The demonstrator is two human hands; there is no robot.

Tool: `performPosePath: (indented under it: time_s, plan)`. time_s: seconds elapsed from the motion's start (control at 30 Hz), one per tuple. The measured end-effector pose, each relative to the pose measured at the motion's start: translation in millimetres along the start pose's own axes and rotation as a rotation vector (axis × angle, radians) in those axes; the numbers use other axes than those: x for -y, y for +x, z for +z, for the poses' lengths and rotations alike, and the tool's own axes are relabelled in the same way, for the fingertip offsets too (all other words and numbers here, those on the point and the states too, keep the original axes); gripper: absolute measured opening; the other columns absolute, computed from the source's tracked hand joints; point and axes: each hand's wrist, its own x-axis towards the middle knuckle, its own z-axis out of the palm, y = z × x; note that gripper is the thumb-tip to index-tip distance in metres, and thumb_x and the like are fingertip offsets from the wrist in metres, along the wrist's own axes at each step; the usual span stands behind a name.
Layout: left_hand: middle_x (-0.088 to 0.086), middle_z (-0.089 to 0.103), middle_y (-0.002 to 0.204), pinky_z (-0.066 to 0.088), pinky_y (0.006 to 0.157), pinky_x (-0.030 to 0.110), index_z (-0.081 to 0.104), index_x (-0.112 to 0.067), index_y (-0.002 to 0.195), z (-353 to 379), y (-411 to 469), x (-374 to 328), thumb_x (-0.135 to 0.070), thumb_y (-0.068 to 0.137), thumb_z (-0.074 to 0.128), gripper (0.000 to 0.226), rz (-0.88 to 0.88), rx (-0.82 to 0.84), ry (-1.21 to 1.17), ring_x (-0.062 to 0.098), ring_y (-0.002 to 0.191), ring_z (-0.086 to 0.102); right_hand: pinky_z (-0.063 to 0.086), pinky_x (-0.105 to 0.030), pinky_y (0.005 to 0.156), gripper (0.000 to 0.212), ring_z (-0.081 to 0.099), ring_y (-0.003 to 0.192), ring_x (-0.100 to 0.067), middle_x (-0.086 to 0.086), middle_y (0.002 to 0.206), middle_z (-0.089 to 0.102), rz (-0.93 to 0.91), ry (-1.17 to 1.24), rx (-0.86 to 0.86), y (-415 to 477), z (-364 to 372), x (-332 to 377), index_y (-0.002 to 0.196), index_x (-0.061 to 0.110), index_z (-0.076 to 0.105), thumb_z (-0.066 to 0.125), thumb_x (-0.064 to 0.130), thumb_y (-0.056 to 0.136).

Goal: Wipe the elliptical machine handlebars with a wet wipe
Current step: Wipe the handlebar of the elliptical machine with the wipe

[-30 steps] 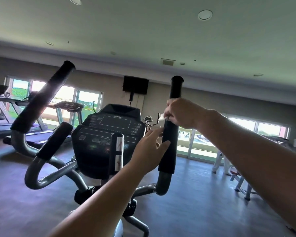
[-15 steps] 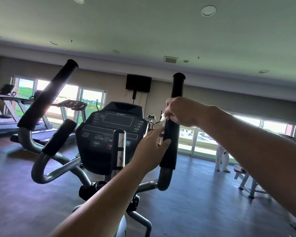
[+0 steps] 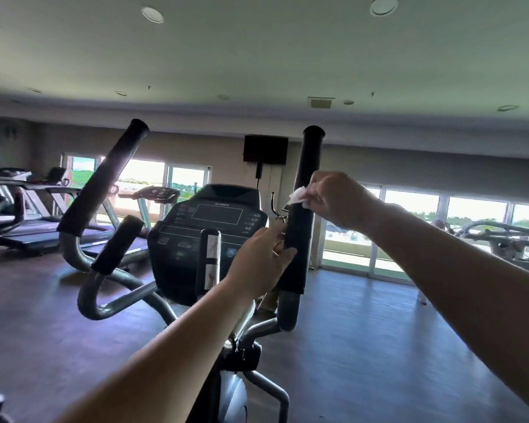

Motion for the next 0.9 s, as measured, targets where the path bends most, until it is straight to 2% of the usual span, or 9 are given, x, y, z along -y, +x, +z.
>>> performPosePath:
  time_s: [0.1,0.17,0.3,0.4,0.5,0.6,0.73,0.8,0.9]
  plan:
    - [-0.010,0.063,0.126,0.053,0.096,0.045,0.048,-0.043,0.140,1.9,-0.1,-5.9,-0.037,0.095,0.065,0.048,-0.006,0.005,0.041,0.015,0.097,0.067,0.046,-0.027,0.080,0.022,0.065,0.087,-0.027,-0.015,0.098,0.068,0.146,0.010,-0.154,10.8,-6.8,-31.1,0.112,0.000,0.073,0.066,0.013,0.095]
    - [-0.010,0.062,0.130,0.053,0.097,0.046,0.045,-0.044,0.141,5.6,-1.0,-8.2,-0.040,0.094,0.062,0.050,-0.019,-0.010,0.057,0.018,0.101,0.067,0.041,-0.026,0.079,0.026,0.062,0.087,-0.027,-0.014,0.096,0.064,0.182,0.030,-0.155,9.1,1.3,-36.9,0.116,0.001,0.072,0.061,0.017,0.099]
    - [-0.006,0.060,0.136,0.050,0.095,0.033,0.046,-0.031,0.150,12.5,-9.5,-14.7,-0.034,0.100,0.060,0.052,-0.055,-0.045,0.119,0.011,0.097,0.066,0.042,-0.024,0.081,0.026,0.062,0.090,-0.023,-0.011,0.102,0.065,0.085,0.177,-0.156,-23.8,27.1,-13.9,0.121,0.009,0.071,0.057,0.017,0.101]
    - [-0.006,0.060,0.137,0.048,0.101,0.032,0.048,-0.030,0.149,13.3,-15.3,-21.2,-0.033,0.101,0.059,0.049,-0.074,-0.055,0.142,0.015,0.109,0.063,0.044,-0.024,0.084,0.024,0.060,0.091,-0.016,-0.007,0.105,0.066,0.041,0.272,-0.132,-38.5,32.6,-12.5,0.114,0.011,0.075,0.060,0.022,0.099]
    - [-0.007,0.060,0.137,0.047,0.104,0.035,0.050,-0.031,0.147,13.3,-17.5,-26.9,-0.031,0.100,0.060,0.048,-0.088,-0.069,0.185,0.018,0.111,0.063,0.047,-0.024,0.087,0.025,0.061,0.094,-0.014,0.000,0.110,0.060,0.063,0.386,-0.168,-38.6,32.8,-18.1,0.115,0.018,0.075,0.071,0.026,0.091]
    - [-0.009,0.060,0.134,0.048,0.104,0.036,0.050,-0.033,0.147,13.8,-20.6,-30.0,-0.031,0.100,0.061,0.049,-0.094,-0.070,0.211,0.016,0.110,0.063,0.046,-0.024,0.085,0.032,0.060,0.090,-0.015,0.000,0.105,0.056,0.048,0.380,-0.192,-39.5,41.0,-16.0,0.123,0.018,0.072,0.072,0.021,0.091]
    - [-0.011,0.060,0.127,0.051,0.101,0.037,0.048,-0.034,0.148,12.8,-26.5,-27.6,-0.030,0.099,0.062,0.051,-0.100,-0.059,0.235,0.012,0.100,0.062,0.043,-0.019,0.078,0.022,0.057,0.078,-0.012,0.005,0.090,0.054,0.009,0.367,-0.211,-47.5,43.5,-10.6,0.114,0.017,0.077,0.066,0.015,0.095]
    - [-0.011,0.060,0.130,0.049,0.103,0.037,0.047,-0.033,0.150,10.8,-27.5,-26.9,-0.030,0.099,0.062,0.053,-0.104,-0.047,0.248,0.013,0.103,0.061,0.045,-0.023,0.080,0.021,0.058,0.080,-0.011,0.003,0.091,0.060,-0.010,0.373,-0.211,-45.1,38.2,-12.2,0.112,0.016,0.077,0.068,0.014,0.094]
    - [-0.012,0.060,0.131,0.048,0.103,0.035,0.046,-0.034,0.150,8.0,-27.0,-25.8,-0.032,0.099,0.062,0.053,-0.100,-0.034,0.259,0.013,0.104,0.061,0.045,-0.022,0.084,0.022,0.062,0.087,-0.015,-0.002,0.099,0.064,0.079,0.360,-0.287,-29.6,32.5,-23.4,0.115,0.012,0.075,0.067,0.013,0.094]
